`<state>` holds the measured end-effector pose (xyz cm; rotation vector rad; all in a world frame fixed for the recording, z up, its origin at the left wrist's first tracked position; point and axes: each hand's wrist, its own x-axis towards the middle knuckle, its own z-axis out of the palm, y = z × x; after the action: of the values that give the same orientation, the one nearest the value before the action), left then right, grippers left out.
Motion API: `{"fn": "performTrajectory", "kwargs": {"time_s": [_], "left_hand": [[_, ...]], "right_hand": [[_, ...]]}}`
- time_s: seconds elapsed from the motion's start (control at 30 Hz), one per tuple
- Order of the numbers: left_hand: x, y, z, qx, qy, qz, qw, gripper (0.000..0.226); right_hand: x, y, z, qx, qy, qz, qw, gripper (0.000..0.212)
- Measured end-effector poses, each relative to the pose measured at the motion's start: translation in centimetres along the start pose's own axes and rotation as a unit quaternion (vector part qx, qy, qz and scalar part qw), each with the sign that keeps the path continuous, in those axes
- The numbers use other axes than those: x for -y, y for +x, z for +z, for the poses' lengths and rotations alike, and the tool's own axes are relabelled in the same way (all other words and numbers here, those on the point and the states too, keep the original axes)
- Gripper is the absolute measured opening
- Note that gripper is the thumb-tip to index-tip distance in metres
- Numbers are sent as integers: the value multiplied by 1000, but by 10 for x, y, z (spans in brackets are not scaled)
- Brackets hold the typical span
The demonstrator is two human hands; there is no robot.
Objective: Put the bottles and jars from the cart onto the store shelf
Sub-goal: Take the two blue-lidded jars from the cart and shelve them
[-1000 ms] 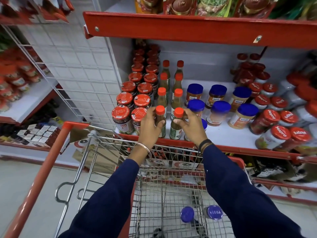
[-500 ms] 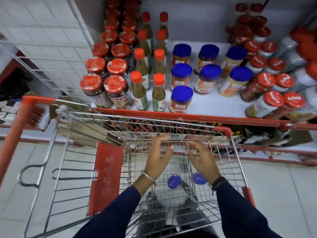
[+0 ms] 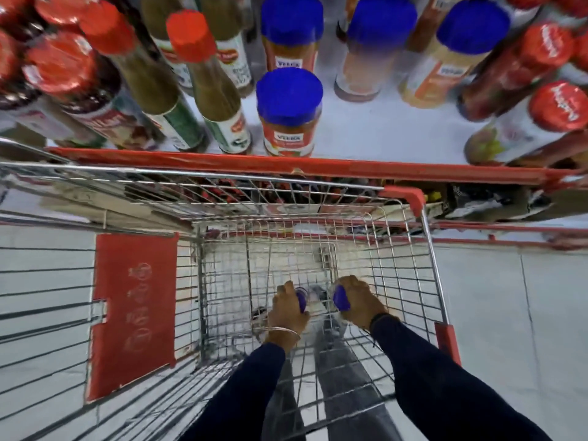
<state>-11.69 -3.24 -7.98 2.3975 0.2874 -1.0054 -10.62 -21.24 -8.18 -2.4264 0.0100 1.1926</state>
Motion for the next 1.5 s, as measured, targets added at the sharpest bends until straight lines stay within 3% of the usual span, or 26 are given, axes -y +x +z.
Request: {"fn": "performTrajectory", "kwargs": {"time_s": [0.17,0.43,0.77,1.13,1.33,1.5], "left_hand": [[-2,0,-7,-23,32,38,999,46],[-28,-39,-67,-73,69,140,985,51],[-108,-140,-178,-190,6,249,950,54],[-215,-159,-262,-301,35,360,883,55],[-250,-117,-266,-292,93,376,875,49],[-257,-97,-260,-266,130,363,883,45]], "right_hand": [[1,-6,-11,-40,8,-15,999,48],[25,-70,-72,-125,47,-47,990,54],[80,-196,-193,-270,84,-105,953,66],[105,-236,-310,-402,20,-151,903,59],[98,-204,-336,-393,-7,-129,911,61],[92,-186,-339,-343,-13,-140,929,47]]}}
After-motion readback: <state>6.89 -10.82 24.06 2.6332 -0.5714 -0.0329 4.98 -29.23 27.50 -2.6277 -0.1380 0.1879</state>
